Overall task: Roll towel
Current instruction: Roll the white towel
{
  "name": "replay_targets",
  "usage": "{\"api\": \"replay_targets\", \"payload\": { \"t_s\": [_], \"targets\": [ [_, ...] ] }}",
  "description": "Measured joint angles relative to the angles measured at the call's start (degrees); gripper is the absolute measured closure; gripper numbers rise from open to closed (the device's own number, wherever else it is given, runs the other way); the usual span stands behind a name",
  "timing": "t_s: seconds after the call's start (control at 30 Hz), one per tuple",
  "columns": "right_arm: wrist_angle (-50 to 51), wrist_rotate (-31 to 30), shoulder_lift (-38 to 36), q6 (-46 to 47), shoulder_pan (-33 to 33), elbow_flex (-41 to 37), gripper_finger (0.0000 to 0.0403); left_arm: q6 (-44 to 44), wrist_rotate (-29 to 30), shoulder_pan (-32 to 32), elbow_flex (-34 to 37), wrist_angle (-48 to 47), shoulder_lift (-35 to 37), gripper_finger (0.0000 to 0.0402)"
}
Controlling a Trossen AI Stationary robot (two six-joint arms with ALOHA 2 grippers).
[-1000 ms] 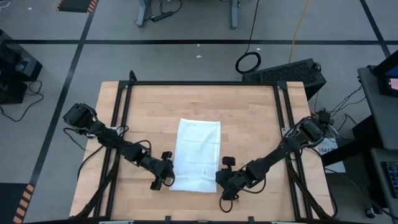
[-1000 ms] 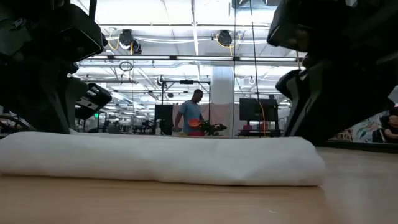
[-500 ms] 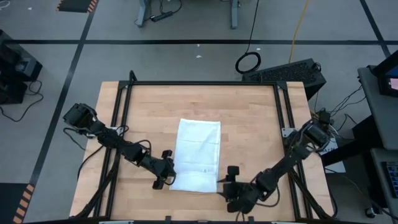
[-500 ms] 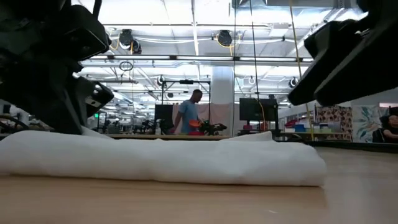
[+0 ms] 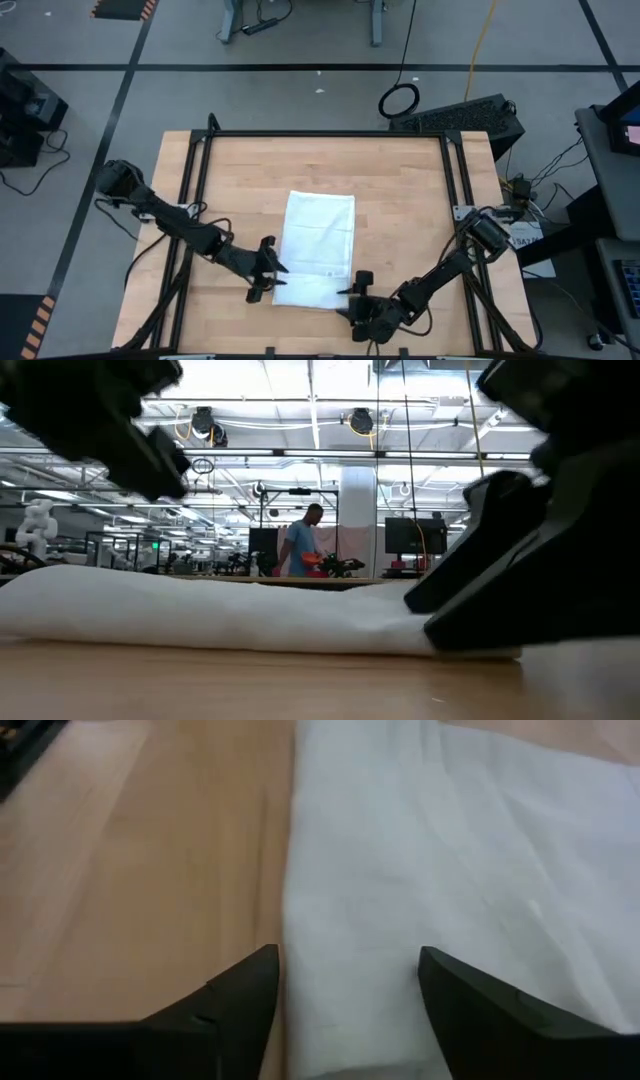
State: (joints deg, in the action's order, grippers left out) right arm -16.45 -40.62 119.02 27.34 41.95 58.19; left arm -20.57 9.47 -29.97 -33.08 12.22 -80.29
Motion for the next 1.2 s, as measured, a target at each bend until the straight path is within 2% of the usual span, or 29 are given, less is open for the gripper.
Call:
{"api": "replay_targets", "payload": {
  "t_s": [0.13, 0.23, 0.33, 0.5, 0.7, 0.8, 0.87, 0.97, 1.2],
  "targets": [
    [-2.25, -0.44, 1.57, 0.55, -0.37, 0.0, 0.0141, 1.39, 0.87, -3.53, -0.02, 0.74, 0.41, 0.0244],
    [-2.88, -0.72, 2.21, 1.42, -0.61, 0.04, 0.011, 1.43, 2.47, -7.08, -0.01, 2.76, -2.64, 0.0242],
    [-2.77, -0.76, 2.71, 4.22, -0.81, 0.1, 0.0091, 1.85, 5.96, -10.74, 0.0, 8.89, -7.55, 0.0224],
    [-2.53, -0.51, 2.8, 6.16, -0.85, 0.11, 0.0089, 8.3, 14.37, -16.29, -0.02, 22.31, -17.01, 0.0153],
    [-2.47, -0.21, 2.84, 6.7, -0.85, 0.11, 0.0089, 9.95, 27.69, -18.48, -1.29, 21.12, -22.96, 0.0053],
    [-2.34, -0.15, 2.87, 7.0, -0.87, 0.11, 0.0089, 10.31, 28.04, -18.96, -1.31, 21.35, -24.58, 0.0029],
    [-2.27, -0.04, 2.89, 7.49, -0.87, 0.09, 0.0089, 8.29, 27.52, -18.82, -1.31, 21.27, -25.54, 0.0028],
    [-2.27, 0.0, 2.91, 7.58, -0.87, 0.09, 0.0089, 7.31, 27.43, -18.42, -1.33, 20.98, -26.86, 0.0049],
    [-1.61, 0.54, 1.91, 6.56, -0.4, 0.02, 0.0089, -0.38, 26.33, -16.16, -1.55, 18.32, -27.19, 0.0161]
  ]
}}
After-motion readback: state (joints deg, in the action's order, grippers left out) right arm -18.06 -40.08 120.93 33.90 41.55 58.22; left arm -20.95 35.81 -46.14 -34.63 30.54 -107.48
